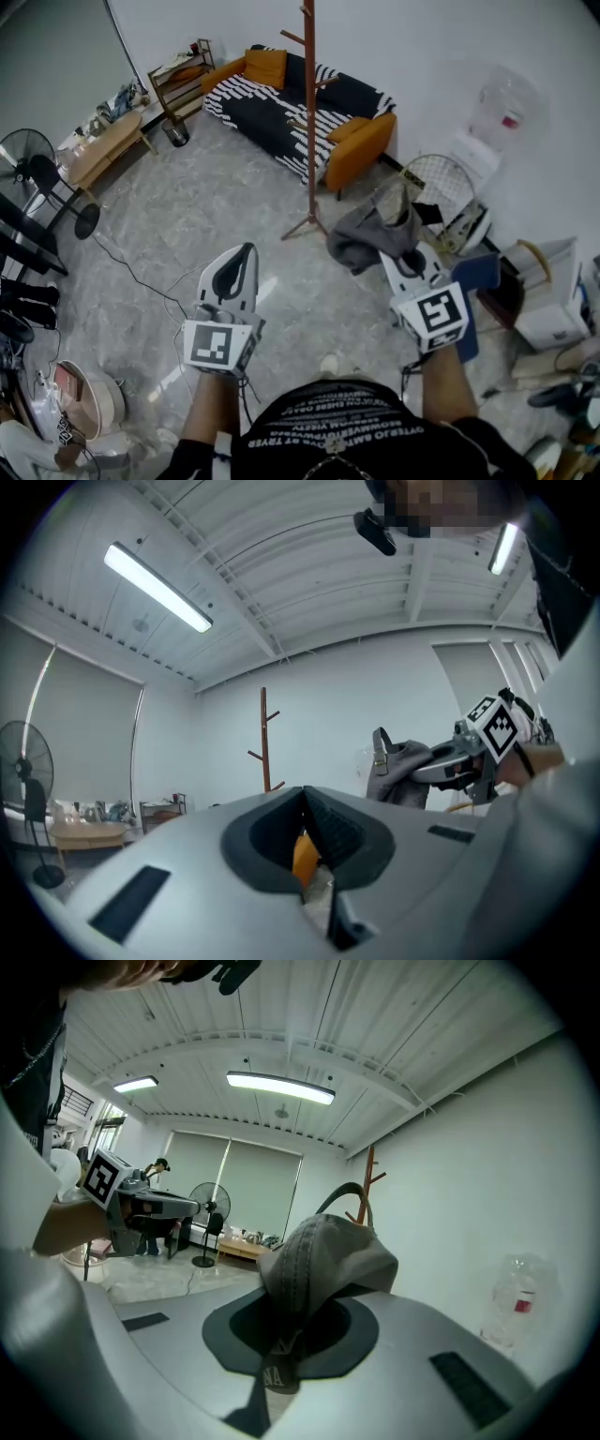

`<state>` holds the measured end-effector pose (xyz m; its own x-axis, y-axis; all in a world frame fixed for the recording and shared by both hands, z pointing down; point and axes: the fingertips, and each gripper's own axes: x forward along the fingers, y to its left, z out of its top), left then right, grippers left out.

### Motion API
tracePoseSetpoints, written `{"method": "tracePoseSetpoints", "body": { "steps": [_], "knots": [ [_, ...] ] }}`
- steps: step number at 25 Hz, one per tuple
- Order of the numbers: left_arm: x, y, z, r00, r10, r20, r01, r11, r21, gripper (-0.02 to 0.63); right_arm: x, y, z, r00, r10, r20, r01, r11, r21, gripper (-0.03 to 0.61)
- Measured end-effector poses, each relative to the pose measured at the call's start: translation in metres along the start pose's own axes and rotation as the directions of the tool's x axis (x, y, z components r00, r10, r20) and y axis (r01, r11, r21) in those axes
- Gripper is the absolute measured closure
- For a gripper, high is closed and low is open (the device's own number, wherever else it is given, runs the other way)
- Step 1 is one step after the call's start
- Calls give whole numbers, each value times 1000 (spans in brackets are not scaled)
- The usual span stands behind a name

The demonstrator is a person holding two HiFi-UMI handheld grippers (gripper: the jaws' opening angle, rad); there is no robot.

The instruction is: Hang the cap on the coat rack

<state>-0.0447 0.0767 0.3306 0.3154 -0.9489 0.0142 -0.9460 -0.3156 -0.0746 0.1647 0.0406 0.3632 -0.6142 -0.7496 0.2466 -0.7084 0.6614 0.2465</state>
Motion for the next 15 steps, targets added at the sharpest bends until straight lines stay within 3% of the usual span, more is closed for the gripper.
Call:
{"method": "tracePoseSetpoints", "body": {
  "steps": [10, 15],
  "knots": [
    [44, 0, 4, 999, 37, 23, -37, 999, -7, 611, 28, -49, -4, 999, 21, 29, -20, 1000, -11, 560],
    [50, 6, -10, 998, 56, -31, -56, 998, 9, 611, 40, -60, -8, 1000, 20, 22, -20, 1000, -13, 561]
  ]
}}
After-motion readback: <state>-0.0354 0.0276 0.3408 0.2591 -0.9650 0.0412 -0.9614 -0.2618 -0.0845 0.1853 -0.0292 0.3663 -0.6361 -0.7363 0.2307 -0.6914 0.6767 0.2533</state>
